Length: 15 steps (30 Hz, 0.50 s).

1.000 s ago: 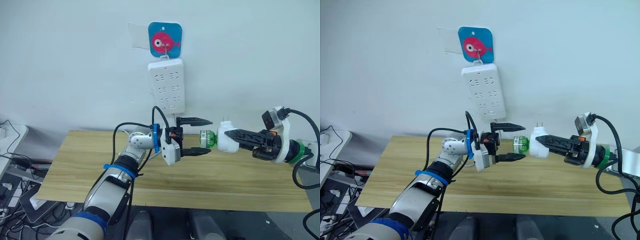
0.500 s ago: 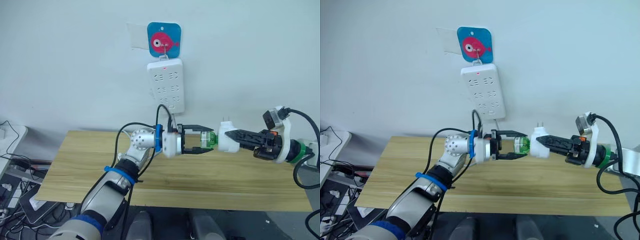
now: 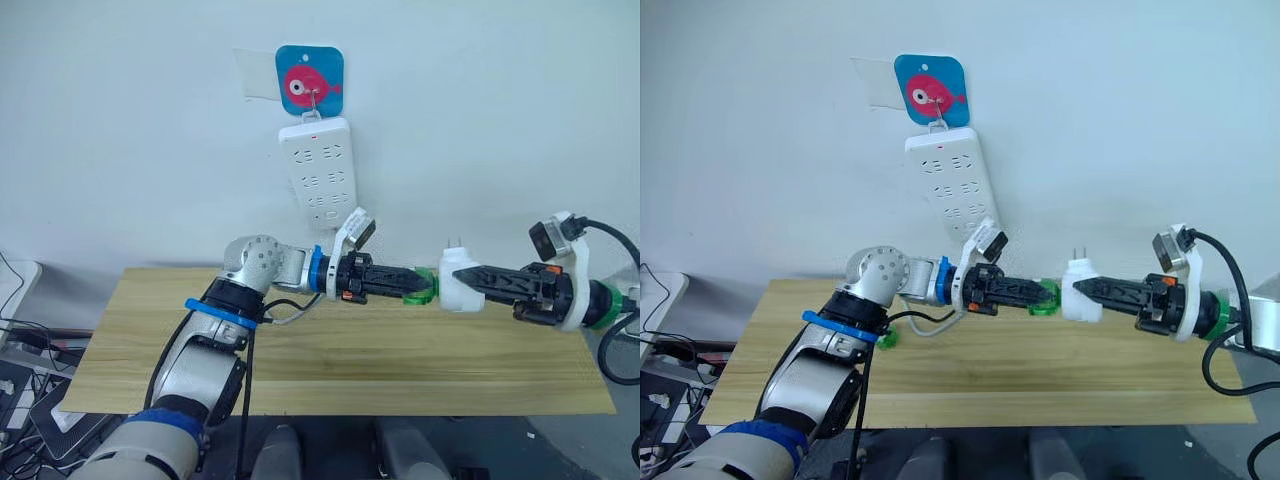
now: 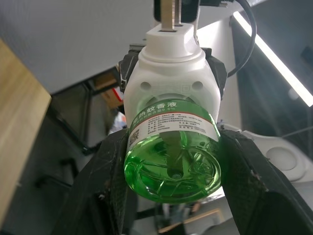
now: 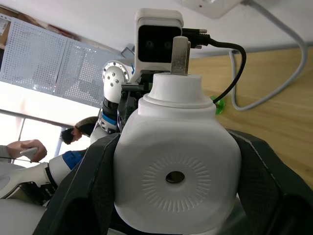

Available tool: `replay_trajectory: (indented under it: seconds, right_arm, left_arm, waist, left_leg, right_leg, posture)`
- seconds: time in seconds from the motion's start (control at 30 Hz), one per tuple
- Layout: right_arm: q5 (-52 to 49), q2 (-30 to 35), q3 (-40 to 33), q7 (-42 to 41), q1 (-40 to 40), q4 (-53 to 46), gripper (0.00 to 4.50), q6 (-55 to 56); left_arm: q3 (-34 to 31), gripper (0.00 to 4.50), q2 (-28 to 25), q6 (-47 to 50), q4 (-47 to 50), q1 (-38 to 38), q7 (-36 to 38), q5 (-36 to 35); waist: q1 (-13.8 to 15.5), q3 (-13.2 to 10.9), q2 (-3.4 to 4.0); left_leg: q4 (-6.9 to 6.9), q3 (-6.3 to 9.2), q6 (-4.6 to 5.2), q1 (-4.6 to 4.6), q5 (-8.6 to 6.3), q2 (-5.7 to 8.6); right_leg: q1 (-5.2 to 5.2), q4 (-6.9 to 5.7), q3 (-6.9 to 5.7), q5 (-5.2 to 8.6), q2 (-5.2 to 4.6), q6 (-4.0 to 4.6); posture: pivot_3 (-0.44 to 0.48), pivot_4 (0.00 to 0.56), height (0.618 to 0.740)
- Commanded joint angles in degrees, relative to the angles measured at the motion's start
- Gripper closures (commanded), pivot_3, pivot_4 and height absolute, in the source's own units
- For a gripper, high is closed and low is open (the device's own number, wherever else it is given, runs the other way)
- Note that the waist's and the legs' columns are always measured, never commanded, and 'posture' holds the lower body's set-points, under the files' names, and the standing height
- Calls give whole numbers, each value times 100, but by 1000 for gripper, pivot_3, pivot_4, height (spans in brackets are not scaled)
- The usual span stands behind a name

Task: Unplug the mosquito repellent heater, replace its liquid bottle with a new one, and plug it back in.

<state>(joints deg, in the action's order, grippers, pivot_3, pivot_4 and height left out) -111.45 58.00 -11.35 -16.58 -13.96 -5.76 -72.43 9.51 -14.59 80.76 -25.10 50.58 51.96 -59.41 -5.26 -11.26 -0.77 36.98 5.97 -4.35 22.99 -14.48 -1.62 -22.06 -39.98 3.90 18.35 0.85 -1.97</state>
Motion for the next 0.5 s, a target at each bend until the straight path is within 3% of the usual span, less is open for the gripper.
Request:
replay_trajectory:
  seconds: [0.03, 0.1, 0.33, 0.5]
  right_arm:
    - [-155, 9, -70, -38, -21, -239, 1555, 83]
    - [-155, -13, -97, -67, -5, -231, 1555, 102]
    - [-155, -27, -202, -145, 47, -121, 1555, 104]
    - [-155, -24, -340, -104, 165, 22, 1555, 111]
  left_arm:
    - [-306, 625, 99, 168, 181, 41, -182, 95]
    - [-353, 77, 107, 109, 397, -14, -139, 156]
    - [-49, 31, -513, -649, 1092, -197, 609, 740]
    - [536, 31, -1348, -2718, 2026, -444, 2084, 1731]
  waist:
    - [9, 0, 0]
    - [28, 0, 0]
    - [29, 1, 1]
    - [50, 2, 2]
  left_leg:
    - [1, -2, -1, 0, 0, 0]
    - [2, -6, -2, 0, 1, 2]
    - [-1, -18, -22, -5, 12, 2]
    - [-3, -23, -24, -4, 13, 1]
  right_leg:
    - [0, -1, 2, 0, -1, 0]
    - [0, -1, 4, 0, -4, -1]
    - [0, -1, 13, -7, -7, 10]
    - [-2, 0, 16, -8, -7, 11]
  posture:
    - [-93, 161, 740]
    - [-89, 157, 740]
    - [-79, 147, 740]
    - [-70, 140, 740]
